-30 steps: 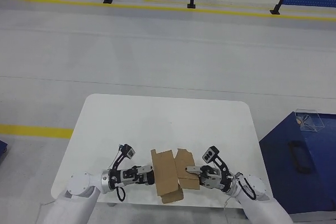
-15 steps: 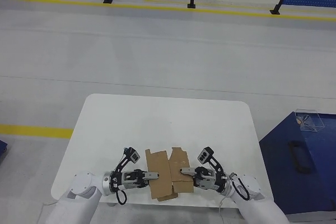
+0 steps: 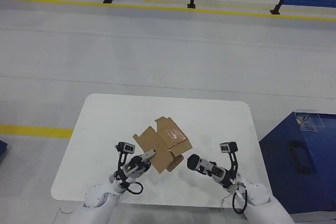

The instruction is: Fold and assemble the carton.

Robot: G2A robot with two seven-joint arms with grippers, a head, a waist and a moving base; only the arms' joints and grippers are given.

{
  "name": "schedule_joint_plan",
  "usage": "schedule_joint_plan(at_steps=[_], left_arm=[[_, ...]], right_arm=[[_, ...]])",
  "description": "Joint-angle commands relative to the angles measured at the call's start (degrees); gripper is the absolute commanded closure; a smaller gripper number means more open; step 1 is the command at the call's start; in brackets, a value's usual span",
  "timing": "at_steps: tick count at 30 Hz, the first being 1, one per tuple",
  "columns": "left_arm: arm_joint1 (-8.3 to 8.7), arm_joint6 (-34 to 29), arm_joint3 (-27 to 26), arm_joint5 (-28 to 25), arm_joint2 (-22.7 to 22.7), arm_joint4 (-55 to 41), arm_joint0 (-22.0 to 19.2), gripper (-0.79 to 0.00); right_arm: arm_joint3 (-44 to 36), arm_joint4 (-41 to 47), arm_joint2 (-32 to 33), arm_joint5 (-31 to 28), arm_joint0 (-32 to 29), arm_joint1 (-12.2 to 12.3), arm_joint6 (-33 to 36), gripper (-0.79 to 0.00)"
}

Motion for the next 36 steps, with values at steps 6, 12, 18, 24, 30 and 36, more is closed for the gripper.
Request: schedule_joint_plan(at_steps=[6,12,18,24,30,36], left_arm=[[-3.62,-8.11,12.14,5.38,7.42,-17.18,-6.2,0.0],[-5.4,-11.3,17.77,8.09,9.58,-20.03,-9.31,0.0],[-6.45,-13.0,20.47,10.91,10.23,-21.1,-10.57,0.0],[-7.08,-13.73,22.48,11.06,9.67,-21.01,-11.29,-0.336],[-6.51,-12.49,25.77,5.04,6.66,-15.36,-12.87,-0.785],[-3.05,-4.56,29.12,-3.62,-3.28,-5.29,-15.33,-0.785]], right_arm=[[1.02,-11.12,-0.79,-3.85,0.86,-0.85,-8.74,-0.785],[0.71,-15.35,-2.48,-4.22,1.27,-1.47,-12.2,-0.246],[1.47,-16.82,-3.96,-4.03,1.91,-1.88,-13.4,0.0],[1.9,-17.45,-4.86,-3.61,2.43,-2.12,-13.93,0.0],[1.31,-14.71,-5.44,-0.61,2.49,-2.06,-11.96,0.0],[-2.27,-19.94,-2.83,4.8,1.34,-0.88,-7.38,0.0]])
